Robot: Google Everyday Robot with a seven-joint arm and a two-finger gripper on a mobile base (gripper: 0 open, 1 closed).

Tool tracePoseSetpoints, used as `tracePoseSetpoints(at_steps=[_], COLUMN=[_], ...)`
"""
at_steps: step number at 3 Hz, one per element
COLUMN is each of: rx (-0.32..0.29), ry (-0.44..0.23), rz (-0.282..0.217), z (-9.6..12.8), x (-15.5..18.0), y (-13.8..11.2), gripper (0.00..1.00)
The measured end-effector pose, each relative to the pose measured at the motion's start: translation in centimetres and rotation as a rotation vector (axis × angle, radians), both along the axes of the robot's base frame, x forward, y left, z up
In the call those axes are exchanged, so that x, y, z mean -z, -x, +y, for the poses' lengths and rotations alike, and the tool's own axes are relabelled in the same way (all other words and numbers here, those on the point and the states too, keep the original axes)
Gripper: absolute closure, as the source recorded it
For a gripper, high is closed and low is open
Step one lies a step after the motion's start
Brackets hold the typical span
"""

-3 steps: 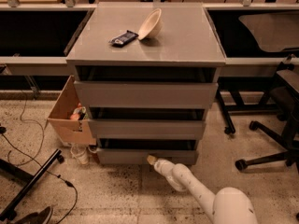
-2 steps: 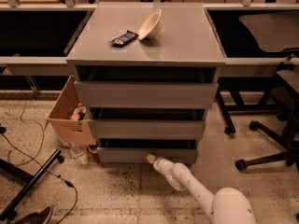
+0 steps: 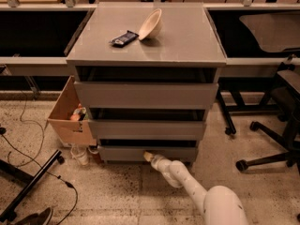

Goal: Close bottom drawer

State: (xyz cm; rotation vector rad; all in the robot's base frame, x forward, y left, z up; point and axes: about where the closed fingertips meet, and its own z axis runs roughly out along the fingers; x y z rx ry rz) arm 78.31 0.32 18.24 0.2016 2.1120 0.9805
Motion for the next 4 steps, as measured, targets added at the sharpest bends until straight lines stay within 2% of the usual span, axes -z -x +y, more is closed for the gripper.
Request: tracePoseSetpoints(at_steps=[4], rx=[-0.043], ry=[-0.022], rz=[0.010], z=[-0.1], x=[0.8], y=[1.9], gripper=[1.00])
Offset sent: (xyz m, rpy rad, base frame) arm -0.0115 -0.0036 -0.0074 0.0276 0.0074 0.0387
